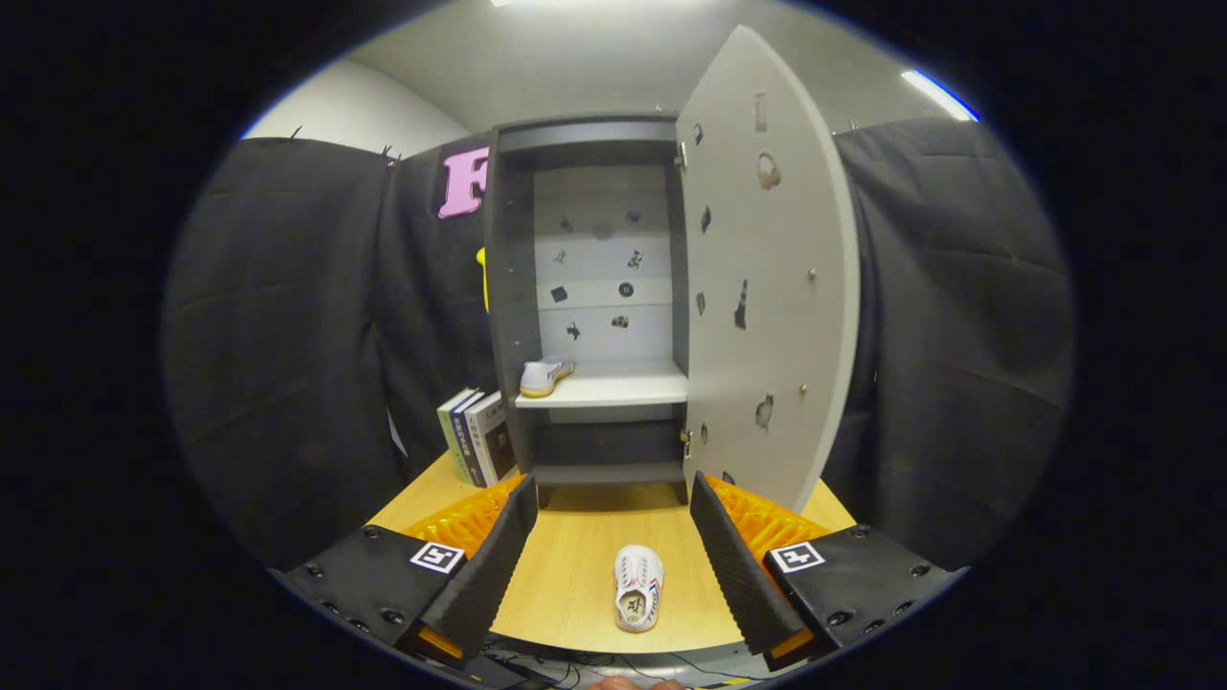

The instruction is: Open the shoe cabinet door, grab the shoes and put them into the shoe cabinet, then close the shoe cabinet door.

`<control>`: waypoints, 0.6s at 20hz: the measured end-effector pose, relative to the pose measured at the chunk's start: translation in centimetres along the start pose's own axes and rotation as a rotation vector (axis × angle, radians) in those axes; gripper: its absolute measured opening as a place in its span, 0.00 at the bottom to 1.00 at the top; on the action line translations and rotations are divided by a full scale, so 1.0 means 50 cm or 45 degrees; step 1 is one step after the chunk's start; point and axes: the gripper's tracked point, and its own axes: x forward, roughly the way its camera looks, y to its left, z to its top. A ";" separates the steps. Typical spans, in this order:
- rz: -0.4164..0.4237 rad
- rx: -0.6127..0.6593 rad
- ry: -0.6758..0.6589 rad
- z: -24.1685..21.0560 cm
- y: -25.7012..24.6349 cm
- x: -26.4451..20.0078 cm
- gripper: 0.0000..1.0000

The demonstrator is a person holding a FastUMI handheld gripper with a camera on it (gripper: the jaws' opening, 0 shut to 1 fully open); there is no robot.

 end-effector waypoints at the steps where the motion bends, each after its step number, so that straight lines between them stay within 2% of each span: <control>1: 0.023 -0.015 0.033 -0.024 0.022 0.026 0.99; 6: 0.124 -0.120 0.312 -0.220 0.073 0.154 0.99; 12: 0.121 -0.260 0.539 -0.413 0.028 0.275 1.00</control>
